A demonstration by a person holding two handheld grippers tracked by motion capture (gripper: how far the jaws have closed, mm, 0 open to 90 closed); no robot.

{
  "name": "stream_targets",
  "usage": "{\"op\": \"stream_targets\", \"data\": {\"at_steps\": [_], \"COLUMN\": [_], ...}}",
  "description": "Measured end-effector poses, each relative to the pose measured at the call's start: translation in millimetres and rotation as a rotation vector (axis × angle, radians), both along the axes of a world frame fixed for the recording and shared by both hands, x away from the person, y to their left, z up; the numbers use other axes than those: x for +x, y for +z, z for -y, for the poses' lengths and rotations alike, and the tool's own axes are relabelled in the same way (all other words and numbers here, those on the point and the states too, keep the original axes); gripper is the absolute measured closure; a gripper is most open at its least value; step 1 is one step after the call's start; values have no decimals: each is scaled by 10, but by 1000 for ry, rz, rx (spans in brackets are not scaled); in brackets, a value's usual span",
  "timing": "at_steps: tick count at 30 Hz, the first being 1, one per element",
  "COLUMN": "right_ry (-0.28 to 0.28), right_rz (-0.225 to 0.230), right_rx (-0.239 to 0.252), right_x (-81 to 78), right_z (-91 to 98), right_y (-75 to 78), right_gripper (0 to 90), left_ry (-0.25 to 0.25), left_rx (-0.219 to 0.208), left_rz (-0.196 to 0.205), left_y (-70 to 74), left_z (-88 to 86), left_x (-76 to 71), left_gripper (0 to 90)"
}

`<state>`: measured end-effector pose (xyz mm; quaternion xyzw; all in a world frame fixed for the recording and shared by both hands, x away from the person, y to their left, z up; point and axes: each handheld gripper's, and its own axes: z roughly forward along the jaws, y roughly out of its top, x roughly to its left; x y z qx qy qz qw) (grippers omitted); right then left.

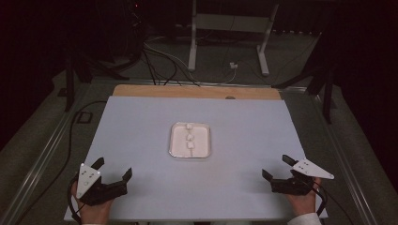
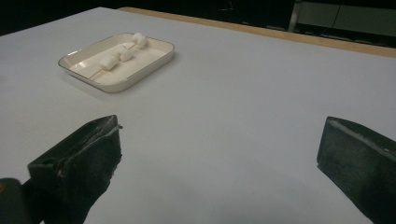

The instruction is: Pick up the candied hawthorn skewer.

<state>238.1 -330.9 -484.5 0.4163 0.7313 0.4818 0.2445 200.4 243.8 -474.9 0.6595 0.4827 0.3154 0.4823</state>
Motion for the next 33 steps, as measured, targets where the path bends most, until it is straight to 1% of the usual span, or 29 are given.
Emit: {"op": "stream_targets", "data": {"at_steps": [1,2,4,6,8,18,25,28,29,30,33], "right_ry": [-4,-6,-10,-13,-18,-17,-22,-19,-19,-20,-19], "right_rz": [-3,-3,0,3,8,22,28,27,27,28,34], "right_rx": [-2,6,15,14,5,-31,-27,-28,-28,-26,-24], "right_x": [3,5,8,7,6,18,20,18,18,14,13], "right_z": [8,19,31,37,32,-12,-14,-23,-23,-34,-46], "right_y": [-6,-8,-2,1,5,9,21,22,22,28,42], "right_gripper": [0,0,0,0,0,0,0,0,0,0,0], "left_ry": [0,2,3,9,14,27,24,15,15,10,4], "left_rx": [3,7,5,0,-17,-32,-28,-23,-23,-22,-24], "left_rz": [-3,-3,-4,-3,-7,-21,-32,-42,-42,-43,-46], "left_y": [-2,-2,-2,-2,1,60,106,124,124,137,150], "left_z": [-1,0,1,2,-2,26,93,171,171,213,259], "left_x": [2,1,-1,-7,-15,0,66,121,121,156,195], "left_gripper": [5,5,5,5,6,6,7,11,11,11,11]}}
